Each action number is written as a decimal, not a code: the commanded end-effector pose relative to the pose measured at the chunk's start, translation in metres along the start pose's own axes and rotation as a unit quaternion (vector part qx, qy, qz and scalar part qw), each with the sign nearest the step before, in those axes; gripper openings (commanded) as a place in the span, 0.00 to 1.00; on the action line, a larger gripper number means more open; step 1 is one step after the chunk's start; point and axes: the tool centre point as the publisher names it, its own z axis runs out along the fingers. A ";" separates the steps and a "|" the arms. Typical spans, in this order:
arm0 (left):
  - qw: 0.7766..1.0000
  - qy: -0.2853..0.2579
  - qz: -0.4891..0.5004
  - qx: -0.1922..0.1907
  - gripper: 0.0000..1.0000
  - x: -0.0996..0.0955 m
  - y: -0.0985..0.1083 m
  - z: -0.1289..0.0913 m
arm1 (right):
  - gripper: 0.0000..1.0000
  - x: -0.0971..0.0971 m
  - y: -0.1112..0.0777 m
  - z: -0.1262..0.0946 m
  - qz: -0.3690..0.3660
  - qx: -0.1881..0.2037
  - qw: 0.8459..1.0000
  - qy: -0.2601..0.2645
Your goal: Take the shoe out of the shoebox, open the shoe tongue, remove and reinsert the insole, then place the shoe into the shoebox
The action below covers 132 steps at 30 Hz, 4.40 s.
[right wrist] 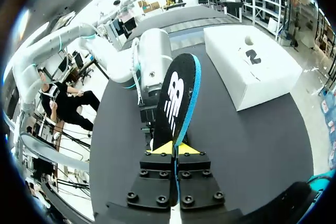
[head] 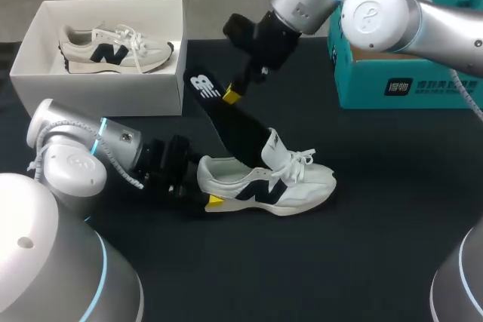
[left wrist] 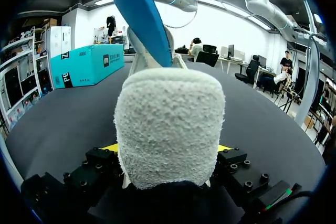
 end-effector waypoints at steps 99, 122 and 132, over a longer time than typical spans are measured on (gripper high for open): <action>1.000 0.000 0.000 -0.001 0.00 0.000 0.002 0.002 | 0.00 0.144 -0.045 -0.242 0.234 -0.244 0.937 -0.086; 1.000 0.000 0.000 -0.001 0.00 0.000 0.002 0.002 | 0.00 0.198 -0.070 -0.235 0.203 -0.271 0.936 -0.099; 1.000 0.000 0.000 -0.001 0.00 0.000 0.002 0.002 | 0.00 0.198 -0.064 -0.233 0.198 -0.275 0.936 -0.097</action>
